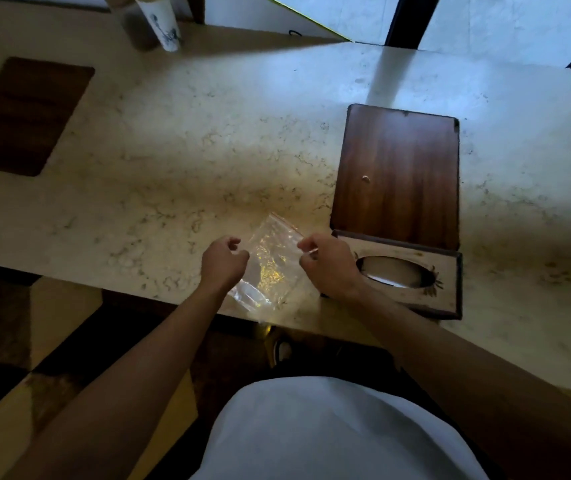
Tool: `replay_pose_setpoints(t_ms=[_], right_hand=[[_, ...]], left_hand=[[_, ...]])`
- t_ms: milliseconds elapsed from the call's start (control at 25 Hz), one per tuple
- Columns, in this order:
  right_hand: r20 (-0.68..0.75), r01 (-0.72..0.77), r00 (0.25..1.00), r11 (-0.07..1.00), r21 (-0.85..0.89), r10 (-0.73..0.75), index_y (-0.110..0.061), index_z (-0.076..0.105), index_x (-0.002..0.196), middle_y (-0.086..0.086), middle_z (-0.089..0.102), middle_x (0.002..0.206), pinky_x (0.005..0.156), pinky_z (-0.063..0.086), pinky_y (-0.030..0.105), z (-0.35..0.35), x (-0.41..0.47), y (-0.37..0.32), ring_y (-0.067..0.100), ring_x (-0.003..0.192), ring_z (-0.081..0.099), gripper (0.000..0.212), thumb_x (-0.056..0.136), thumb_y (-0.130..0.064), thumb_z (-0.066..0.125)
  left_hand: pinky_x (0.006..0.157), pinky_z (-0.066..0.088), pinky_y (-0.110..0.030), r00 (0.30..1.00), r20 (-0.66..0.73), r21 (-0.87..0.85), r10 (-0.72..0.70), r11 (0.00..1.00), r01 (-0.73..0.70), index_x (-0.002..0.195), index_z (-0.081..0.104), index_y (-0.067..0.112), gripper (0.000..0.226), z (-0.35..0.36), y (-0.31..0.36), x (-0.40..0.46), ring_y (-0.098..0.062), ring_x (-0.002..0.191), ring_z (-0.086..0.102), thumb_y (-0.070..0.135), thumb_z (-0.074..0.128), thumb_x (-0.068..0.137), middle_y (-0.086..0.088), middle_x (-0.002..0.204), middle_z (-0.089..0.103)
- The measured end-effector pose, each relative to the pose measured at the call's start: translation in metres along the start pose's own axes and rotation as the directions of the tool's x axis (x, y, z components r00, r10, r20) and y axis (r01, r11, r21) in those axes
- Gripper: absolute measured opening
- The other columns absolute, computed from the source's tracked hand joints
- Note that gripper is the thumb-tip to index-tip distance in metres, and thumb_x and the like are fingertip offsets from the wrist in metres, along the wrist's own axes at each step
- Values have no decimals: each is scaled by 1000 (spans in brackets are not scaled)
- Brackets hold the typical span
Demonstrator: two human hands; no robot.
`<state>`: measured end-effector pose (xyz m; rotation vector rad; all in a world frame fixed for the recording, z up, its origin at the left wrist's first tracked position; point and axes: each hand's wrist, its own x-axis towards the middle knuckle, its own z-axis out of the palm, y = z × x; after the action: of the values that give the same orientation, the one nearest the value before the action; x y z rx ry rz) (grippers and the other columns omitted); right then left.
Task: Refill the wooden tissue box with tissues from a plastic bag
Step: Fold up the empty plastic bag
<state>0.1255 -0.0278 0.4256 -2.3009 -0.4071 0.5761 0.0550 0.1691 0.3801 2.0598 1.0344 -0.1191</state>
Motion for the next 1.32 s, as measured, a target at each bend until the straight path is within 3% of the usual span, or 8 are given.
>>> replay_pose_setpoints(t_ms=[160,280,520,600,720,880,1120,1320], right_hand=[[270,-200,934,968,-152,235,0,69,102,13,71,101,74,54,33,34,-3,-5,27,96,67,23,91,-20,64],[226,-333,909,936,-117,351,-7,62,79,9,66,80,59,48,29,50,-7,-2,24,75,64,17,91,-19,65],[114,-577,816,786,224,566,-6,60,117,12,68,108,82,61,43,65,2,-4,29,96,69,33,90,-23,66],[154,-613,788,735,291,596,-6,58,114,14,67,105,83,61,48,66,4,-4,31,94,70,30,89,-22,66],[196,-623,777,686,375,598,-6,57,84,13,61,79,63,56,38,67,9,-4,29,70,64,14,88,-16,66],[288,-647,759,629,431,584,-10,60,72,7,56,68,55,51,32,68,6,-5,18,56,53,17,87,-13,68],[378,-546,838,589,596,393,-4,63,104,14,67,96,65,51,31,61,-6,-7,22,77,64,19,93,-19,66],[184,-237,970,788,569,159,-14,63,118,14,73,90,58,57,31,20,-17,-5,22,68,72,18,101,-15,56]], left_hand=[[102,47,-44,997,75,183,-4,983,-10,133,59,9,51,4,-13,17,-32,119,56,26,63,85,-17,130,58],[99,44,-34,995,103,172,8,985,-26,129,60,9,48,6,-16,26,-30,117,56,27,64,85,-15,129,56],[86,52,-37,982,148,-52,-115,991,124,118,64,8,39,7,-18,26,-24,97,62,26,70,84,-3,106,62],[66,56,-35,960,208,-229,-190,944,236,100,69,2,25,3,-21,28,-26,75,62,22,71,84,-10,85,65],[37,35,-18,922,316,-408,-223,845,344,72,64,-2,17,-9,-23,21,-18,39,50,8,68,86,-13,60,55],[42,42,-22,887,423,-533,-185,741,409,78,66,-1,17,-26,-31,11,-20,48,52,4,59,93,-14,67,57],[49,55,-27,865,497,-589,-68,706,393,95,68,0,20,-41,-41,-6,-21,60,62,10,53,101,-14,78,64],[53,48,-29,848,524,-586,83,757,288,106,72,2,24,-45,-27,-7,-19,61,56,11,50,102,-8,75,65]])
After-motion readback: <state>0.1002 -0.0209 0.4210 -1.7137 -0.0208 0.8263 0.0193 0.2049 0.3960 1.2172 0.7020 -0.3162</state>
